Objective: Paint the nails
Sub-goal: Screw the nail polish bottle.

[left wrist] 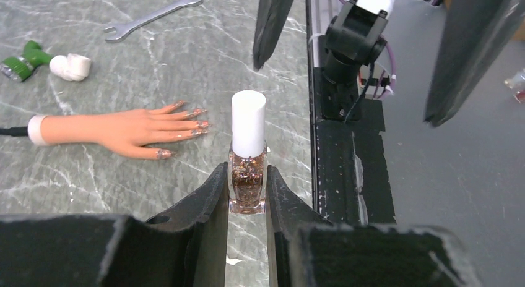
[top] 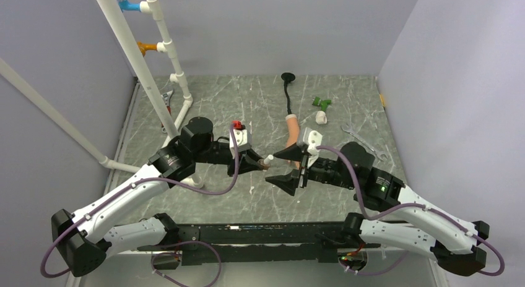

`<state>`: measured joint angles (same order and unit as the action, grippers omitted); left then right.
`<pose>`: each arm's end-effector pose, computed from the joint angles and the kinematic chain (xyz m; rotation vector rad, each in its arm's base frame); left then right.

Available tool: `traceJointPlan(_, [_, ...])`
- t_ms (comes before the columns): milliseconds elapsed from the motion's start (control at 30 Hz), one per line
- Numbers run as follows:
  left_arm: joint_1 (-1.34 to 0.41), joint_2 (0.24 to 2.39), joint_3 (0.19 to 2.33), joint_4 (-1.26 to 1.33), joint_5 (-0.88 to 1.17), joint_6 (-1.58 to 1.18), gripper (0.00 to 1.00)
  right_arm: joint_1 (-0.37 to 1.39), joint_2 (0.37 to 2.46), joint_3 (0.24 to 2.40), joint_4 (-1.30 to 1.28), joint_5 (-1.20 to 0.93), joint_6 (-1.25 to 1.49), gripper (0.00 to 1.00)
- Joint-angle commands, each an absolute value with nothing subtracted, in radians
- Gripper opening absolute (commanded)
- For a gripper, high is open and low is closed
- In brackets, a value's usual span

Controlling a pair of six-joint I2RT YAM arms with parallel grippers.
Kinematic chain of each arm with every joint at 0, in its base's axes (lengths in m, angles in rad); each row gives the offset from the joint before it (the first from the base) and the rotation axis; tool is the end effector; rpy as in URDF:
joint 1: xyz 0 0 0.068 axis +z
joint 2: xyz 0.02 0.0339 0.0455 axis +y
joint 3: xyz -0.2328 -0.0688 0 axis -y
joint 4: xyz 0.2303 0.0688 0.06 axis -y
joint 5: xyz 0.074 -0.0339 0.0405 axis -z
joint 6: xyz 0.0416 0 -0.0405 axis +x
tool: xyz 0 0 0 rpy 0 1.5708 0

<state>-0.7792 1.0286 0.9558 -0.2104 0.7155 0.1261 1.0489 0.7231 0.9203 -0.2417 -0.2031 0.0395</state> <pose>0.1481 -0.1846 0.3265 1.2817 1.4433 -1.1055 0.0796 0.1552 0.3664 -0.9679 1.4092 0.9909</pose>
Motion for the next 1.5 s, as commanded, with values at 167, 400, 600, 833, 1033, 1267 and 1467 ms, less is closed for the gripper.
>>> traceJointPlan(167, [-0.778, 1.022, 1.004, -0.209, 0.830, 0.184, 0.00, 0.963, 0.778, 1.028, -0.350, -0.371, -0.125, 0.73])
traceJointPlan(400, [-0.778, 1.028, 1.010, -0.223, 0.842, 0.197, 0.00, 0.769, 0.802, 1.028, -0.318, -0.613, -0.116, 0.61])
traceJointPlan(600, [-0.778, 1.023, 1.010, -0.223, 0.832, 0.195, 0.00, 0.737, 0.873, 1.064, -0.328, -0.744, -0.121, 0.58])
traceJointPlan(833, [-0.778, 1.027, 1.012, -0.226, 0.833, 0.197, 0.00, 0.736, 0.904, 1.074, -0.340, -0.809, -0.118, 0.54])
traceJointPlan(1033, [-0.778, 1.027, 1.014, -0.227, 0.831, 0.198, 0.00, 0.736, 0.925, 1.071, -0.346, -0.822, -0.117, 0.49])
traceJointPlan(1267, [-0.778, 1.025, 1.010, -0.220, 0.842, 0.192, 0.00, 0.736, 0.943, 1.072, -0.349, -0.794, -0.117, 0.50])
traceJointPlan(1467, [-0.779, 1.018, 1.006, -0.209, 0.841, 0.186, 0.00, 0.736, 0.960, 1.075, -0.358, -0.768, -0.118, 0.41])
